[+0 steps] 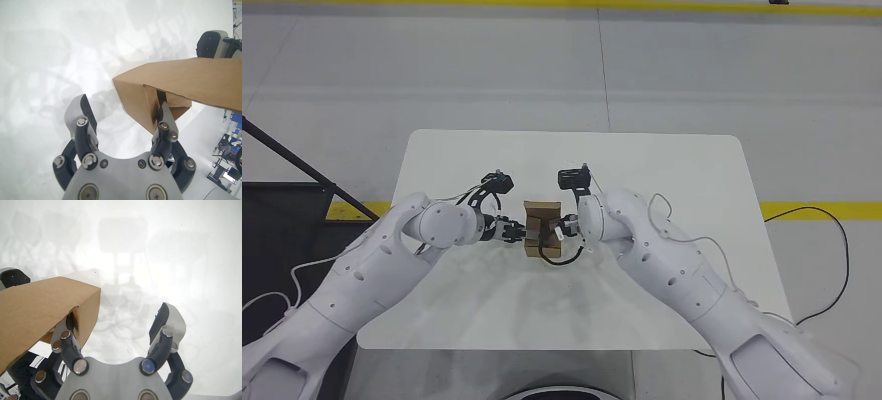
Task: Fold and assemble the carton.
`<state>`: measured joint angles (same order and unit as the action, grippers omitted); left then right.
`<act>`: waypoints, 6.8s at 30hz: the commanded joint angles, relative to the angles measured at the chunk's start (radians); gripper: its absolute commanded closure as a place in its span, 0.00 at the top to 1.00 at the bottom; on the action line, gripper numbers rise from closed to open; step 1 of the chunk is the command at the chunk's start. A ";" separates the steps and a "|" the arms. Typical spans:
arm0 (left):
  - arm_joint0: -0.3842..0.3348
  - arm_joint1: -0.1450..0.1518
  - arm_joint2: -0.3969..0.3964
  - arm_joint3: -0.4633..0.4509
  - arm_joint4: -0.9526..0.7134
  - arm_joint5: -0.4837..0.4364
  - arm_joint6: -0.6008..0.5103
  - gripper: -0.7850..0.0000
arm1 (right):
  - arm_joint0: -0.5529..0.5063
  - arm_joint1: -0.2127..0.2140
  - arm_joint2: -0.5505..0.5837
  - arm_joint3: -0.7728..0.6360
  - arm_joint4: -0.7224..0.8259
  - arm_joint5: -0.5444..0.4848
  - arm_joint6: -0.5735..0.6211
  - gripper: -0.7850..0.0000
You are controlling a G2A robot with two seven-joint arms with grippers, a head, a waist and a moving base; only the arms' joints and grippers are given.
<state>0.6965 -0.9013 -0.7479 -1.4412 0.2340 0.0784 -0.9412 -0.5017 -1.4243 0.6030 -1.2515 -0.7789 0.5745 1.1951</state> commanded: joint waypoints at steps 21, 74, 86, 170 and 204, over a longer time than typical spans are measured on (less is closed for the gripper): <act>0.016 -0.020 -0.036 0.009 0.020 0.002 -0.022 0.87 | -0.013 -0.024 0.028 0.014 -0.056 -0.006 0.027 1.00; 0.209 0.010 -0.304 -0.125 -0.001 -0.282 0.050 1.00 | -0.334 0.035 0.378 -0.313 -0.077 -0.441 -0.257 1.00; 0.277 0.027 -0.397 -0.135 -0.029 -0.421 0.110 1.00 | -0.388 0.052 0.433 -0.336 -0.056 -0.577 -0.314 1.00; 0.049 -0.110 -0.134 0.148 0.201 -0.354 0.109 1.00 | -0.259 0.005 0.278 -0.030 -0.464 -0.726 -0.541 1.00; 0.112 -0.105 -0.210 0.090 0.252 -0.464 0.170 1.00 | -0.289 0.010 0.352 -0.109 -0.446 -0.872 -0.620 1.00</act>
<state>0.7994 -1.0096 -0.9468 -1.3472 0.4850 -0.3745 -0.7835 -0.7893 -1.4146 0.9519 -1.3608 -1.2269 -0.2951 0.5772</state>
